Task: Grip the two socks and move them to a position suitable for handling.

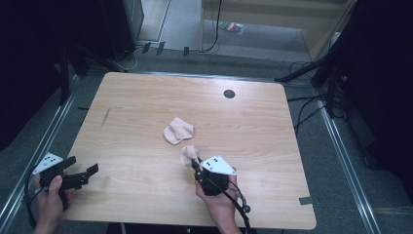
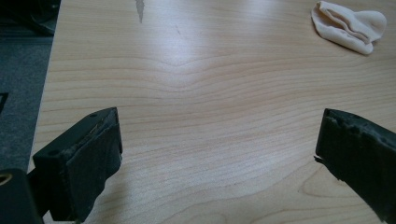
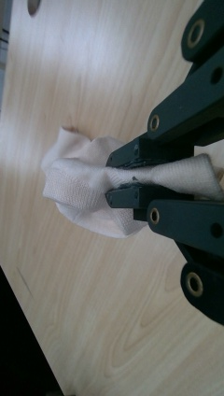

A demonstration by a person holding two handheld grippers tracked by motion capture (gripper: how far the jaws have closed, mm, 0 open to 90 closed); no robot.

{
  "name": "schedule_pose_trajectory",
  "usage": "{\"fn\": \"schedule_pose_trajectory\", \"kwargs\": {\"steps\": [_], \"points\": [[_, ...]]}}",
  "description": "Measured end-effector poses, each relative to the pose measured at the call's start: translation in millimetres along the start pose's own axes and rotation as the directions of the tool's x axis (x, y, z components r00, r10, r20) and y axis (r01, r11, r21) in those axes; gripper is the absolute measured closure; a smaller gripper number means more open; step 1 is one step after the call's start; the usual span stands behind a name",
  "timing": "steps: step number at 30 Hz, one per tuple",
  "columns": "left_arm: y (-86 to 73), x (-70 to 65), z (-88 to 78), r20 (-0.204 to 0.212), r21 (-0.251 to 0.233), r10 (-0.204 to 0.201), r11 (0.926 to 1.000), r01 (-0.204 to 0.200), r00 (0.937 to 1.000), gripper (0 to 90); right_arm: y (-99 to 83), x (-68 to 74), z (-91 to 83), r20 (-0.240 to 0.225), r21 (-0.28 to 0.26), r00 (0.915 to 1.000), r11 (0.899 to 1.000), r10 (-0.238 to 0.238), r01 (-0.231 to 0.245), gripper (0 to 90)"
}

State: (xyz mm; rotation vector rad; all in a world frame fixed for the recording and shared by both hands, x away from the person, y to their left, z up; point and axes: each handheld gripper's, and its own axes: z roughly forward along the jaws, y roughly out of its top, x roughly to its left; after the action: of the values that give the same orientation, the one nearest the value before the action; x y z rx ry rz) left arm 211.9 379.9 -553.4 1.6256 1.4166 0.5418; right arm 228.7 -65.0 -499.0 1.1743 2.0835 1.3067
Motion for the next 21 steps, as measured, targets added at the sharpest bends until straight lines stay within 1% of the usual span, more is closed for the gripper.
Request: {"fn": "schedule_pose_trajectory", "kwargs": {"steps": [1,3,4,6,7,8,9,10,11,12,13,14,15,16,17,19,20,21], "points": [[0.0,0.0,0.0,0.0,0.0,0.0,1.0,0.0,1.0,0.6,-2.7,5.2,2.7,0.001,0.01,1.0,1.0,-0.009,0.009,83.1],[0.1,-0.1,-0.1,0.0,0.002,0.001,1.0,-0.001,1.0,0.6,-6.5,11.2,6.4,-0.004,0.022,0.9999,1.0,-0.016,0.016,83.1],[0.1,-0.2,-0.1,0.0,0.002,0.002,1.0,-0.002,1.0,0.6,-11.2,17.2,10.7,-0.007,0.036,0.9998,0.999,-0.017,0.017,82.8],[0.1,-0.2,-0.1,0.0,0.002,0.002,1.0,-0.002,1.0,0.6,-13.5,19.4,13.1,-0.014,0.045,0.9999,0.999,-0.008,0.008,81.7],[0.1,-0.2,-0.1,0.0,0.002,0.002,1.0,-0.002,1.0,0.6,-15.6,20.4,15.8,-0.04,0.057,0.9991,0.998,0.012,-0.01,76.6],[0.0,-0.3,-0.1,0.0,0.0,0.003,1.0,-0.003,1.0,0.6,-17.8,18.4,18.6,-0.113,0.048,0.9909,0.997,0.073,-0.068,51.9],[-0.1,-0.2,-0.2,0.004,0.0,0.002,1.0,-0.002,1.0,0.6,-17.8,18.4,18.6,-0.113,0.048,0.9909,0.997,0.073,-0.068,51.9],[-0.2,-0.4,-0.5,0.005,-0.002,0.006,1.0,-0.006,1.0,0.6,-16.9,15.7,17.0,-0.126,0.036,0.9872,0.995,0.097,-0.093,46.3],[-0.5,-0.9,-0.9,0.004,-0.006,0.011,0.9999,-0.011,0.9999,0.6,-11.3,5.2,8.2,-0.105,-0.017,0.9875,0.993,0.118,-0.12,44.2],[-0.3,-1.4,-1.2,0.003,-0.001,0.016,0.9999,-0.016,0.9999,0.6,-9.2,1.0,4.6,-0.095,-0.038,0.9876,0.991,0.125,-0.129,45.5],[-0.3,-1.4,-1.2,0.003,-0.001,0.016,0.9999,-0.016,0.9999,0.6,-9.2,1.0,4.6,-0.095,-0.038,0.9876,0.991,0.125,-0.129,45.5],[0.0,-3.5,-1.8,-0.011,-0.01,0.023,0.9997,-0.023,0.9997,0.6,-4.6,-8.8,-3.2,-0.079,-0.066,0.9869,0.987,0.141,-0.146,49.1],[0.0,-3.5,-1.8,-0.011,-0.01,0.023,0.9997,-0.023,0.9997,0.6,-4.6,-8.8,-3.2,-0.079,-0.066,0.9869,0.987,0.141,-0.146,49.1],[1.4,-5.5,-3.9,-0.005,-0.019,0.026,0.9995,-0.026,0.9996,0.6,-2.8,-14.4,-5.9,-0.073,-0.056,0.9875,0.988,0.14,-0.144,53.4],[1.4,-5.5,-3.9,-0.005,-0.019,0.026,0.9995,-0.026,0.9996,0.6,-2.8,-14.4,-5.9,-0.073,-0.056,0.9875,0.988,0.14,-0.144,53.4],[4.6,-10.4,-6.3,0.026,-0.044,-0.003,0.999,0.005,0.9997,0.6,-4.5,-15.1,-6.8,-0.083,-0.045,0.9878,0.99,0.132,-0.136,59.0],[6.6,-14.4,-7.0,0.037,-0.053,-0.007,0.9986,0.009,0.9993,0.6,-5.4,-13.4,-6.1,-0.094,-0.032,0.9868,0.99,0.132,-0.135,61.6],[10.0,-24.6,-6.5,0.043,-0.061,-0.011,0.9981,0.014,0.999,0.6,-6.9,-6.4,-2.7,-0.128,-0.01,0.9838,0.992,0.126,-0.128,64.2]]}}
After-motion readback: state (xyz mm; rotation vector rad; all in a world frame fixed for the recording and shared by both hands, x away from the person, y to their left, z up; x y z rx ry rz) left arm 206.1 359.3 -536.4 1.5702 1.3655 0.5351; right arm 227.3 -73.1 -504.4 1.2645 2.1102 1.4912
